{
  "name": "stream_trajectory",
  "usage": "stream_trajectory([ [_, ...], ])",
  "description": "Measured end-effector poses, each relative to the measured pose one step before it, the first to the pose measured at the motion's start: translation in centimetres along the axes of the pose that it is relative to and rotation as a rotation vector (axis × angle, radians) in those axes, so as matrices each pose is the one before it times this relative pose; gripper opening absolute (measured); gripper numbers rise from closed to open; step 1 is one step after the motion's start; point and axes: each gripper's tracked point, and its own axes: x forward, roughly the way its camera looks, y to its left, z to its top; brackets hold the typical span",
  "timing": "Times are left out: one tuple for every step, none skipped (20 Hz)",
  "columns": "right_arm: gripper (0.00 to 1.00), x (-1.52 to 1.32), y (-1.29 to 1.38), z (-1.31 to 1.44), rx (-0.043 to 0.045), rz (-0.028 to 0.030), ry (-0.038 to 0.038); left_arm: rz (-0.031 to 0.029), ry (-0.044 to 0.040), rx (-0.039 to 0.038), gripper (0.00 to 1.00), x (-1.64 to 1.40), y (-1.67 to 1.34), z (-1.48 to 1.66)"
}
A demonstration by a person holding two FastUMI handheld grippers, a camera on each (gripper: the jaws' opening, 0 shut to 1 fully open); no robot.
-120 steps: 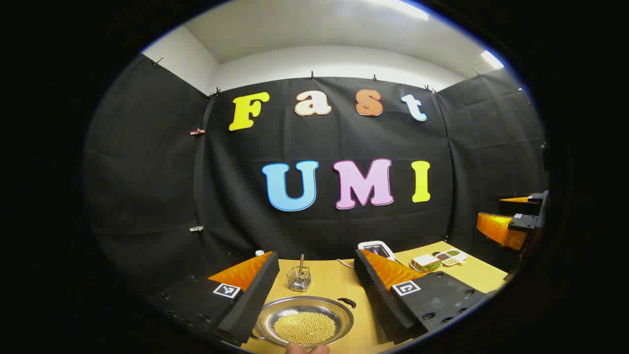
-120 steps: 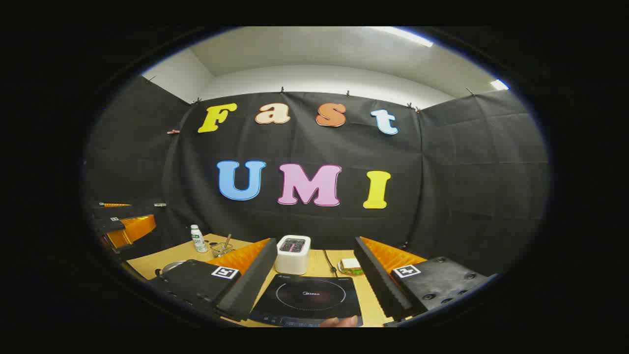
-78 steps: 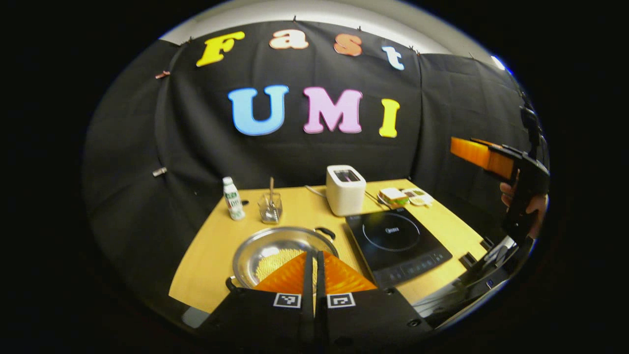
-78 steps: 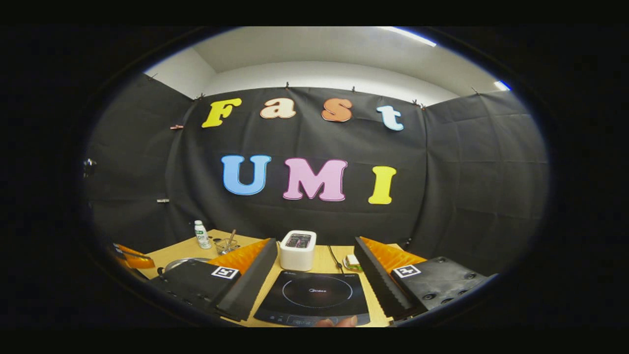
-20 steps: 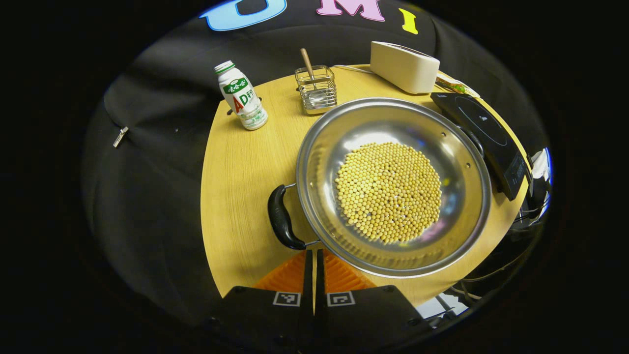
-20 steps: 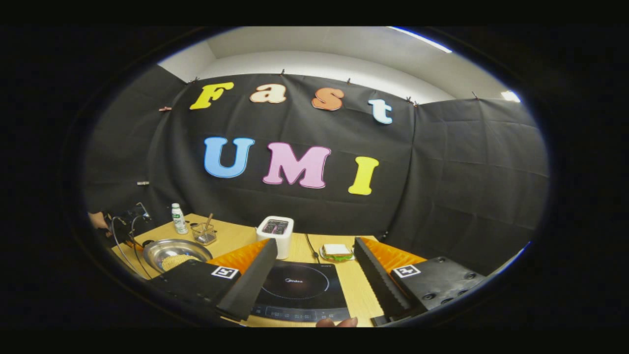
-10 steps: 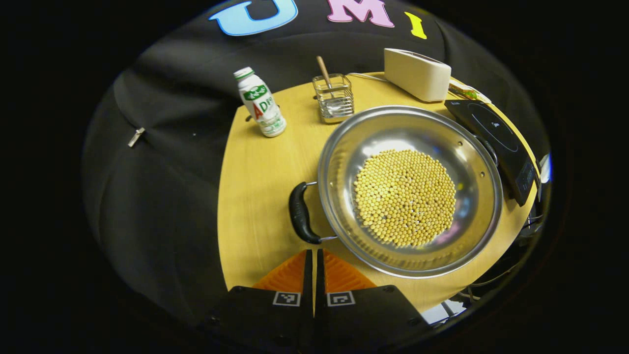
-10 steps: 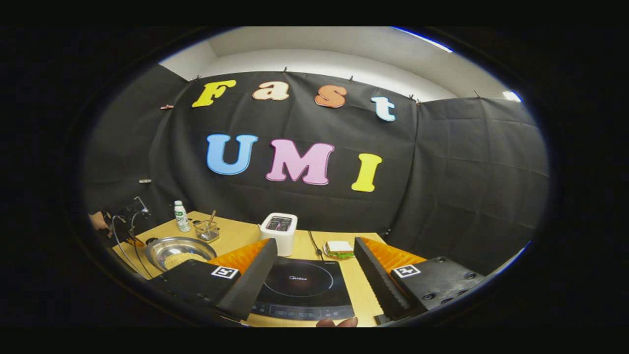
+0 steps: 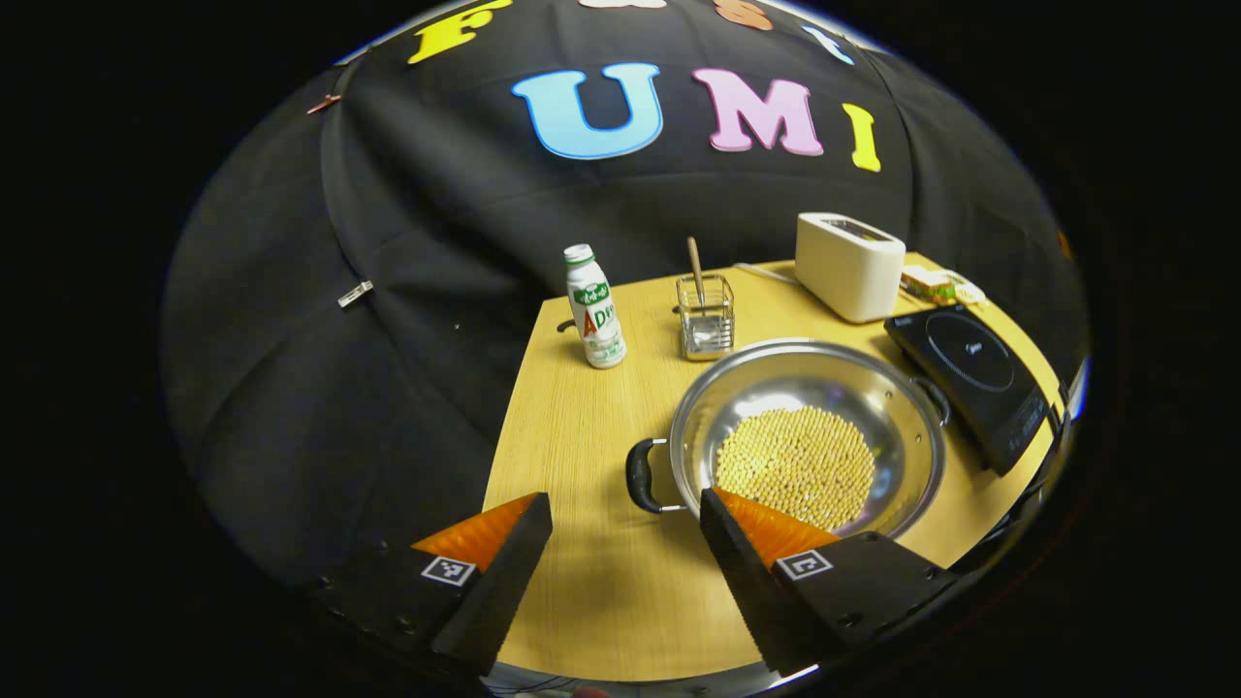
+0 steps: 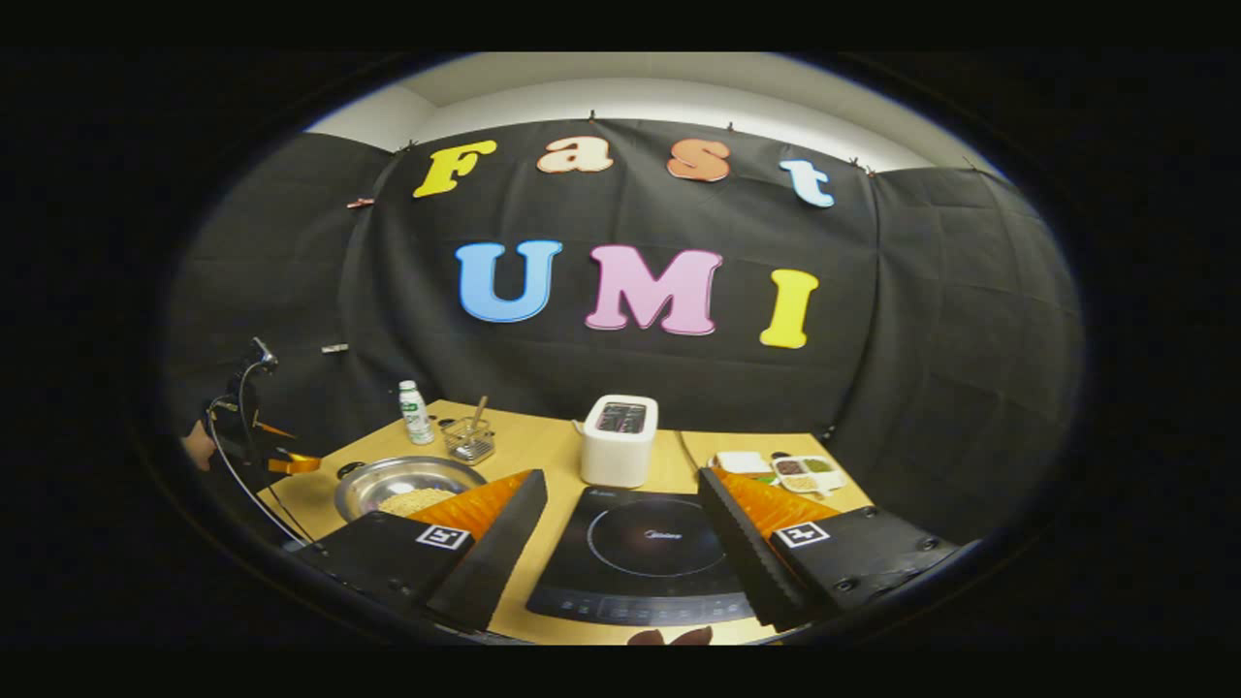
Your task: First push the handle of the pot to place it horizontally, then grasp the pot with both hands and set it on the induction cooktop.
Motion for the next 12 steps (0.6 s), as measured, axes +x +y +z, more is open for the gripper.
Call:
stream_trajectory([
  [0.98,0.488,1.07,-0.7,0.01663,0.02424,0.02229,-0.0149,-0.00485,-0.01736,0.97,0.146,-0.281,0.156],
  [0.98,0.631,0.985,-0.673,0.01291,0.02024,0.02179,-0.00873,-0.0012,-0.00576,0.97,0.357,-0.103,0.023],
  [0.98,0.754,0.907,-0.579,0.0077,0.01686,0.02028,-0.00461,-0.00077,-0.00491,0.97,0.512,-0.018,-0.034],
  [0.98,0.788,0.774,-0.634,0.00522,0.01411,0.02174,-0.01121,-0.0042,-0.01165,0.97,0.457,-0.166,0.04],
  [0.98,0.781,0.846,-0.512,0.00534,0.01552,0.01984,-0.01734,-0.01015,-0.0173,0.97,0.332,-0.411,0.022],
  [0.98,0.772,0.74,-0.401,0.00559,0.01254,0.01826,-0.01513,-0.00954,-0.01397,0.97,0.38,-0.258,0.064],
  [0.98,0.685,0.704,-0.456,0.00541,0.0121,0.01701,-0.01189,-0.00801,-0.01244,0.97,0.461,-0.114,-0.113],
  [0.98,0.849,0.697,-0.412,0.00325,0.00939,0.01573,-0.01324,-0.0053,-0.01395,0.97,0.389,-0.143,-0.018],
  [0.98,0.867,0.593,-0.522,0.00125,0.0087,0.01759,-0.00666,-0.00454,-0.01284,0.97,0.342,-0.173,-0.284],
  [0.98,0.872,0.569,-0.48,0.00073,0.0074,0.02081,-0.00589,-0.00084,-0.01272,0.97,0.607,0.05,-0.092],
  [0.98,0.895,0.59,-0.566,0.00172,0.00647,0.01884,-0.00622,0.00245,-0.00834,0.97,0.488,0.136,-0.24],
  [0.98,0.762,0.443,-0.556,0.00168,0.00346,0.01667,-0.00687,0.00392,-0.00648,0.97,0.496,0.098,-0.182],
])
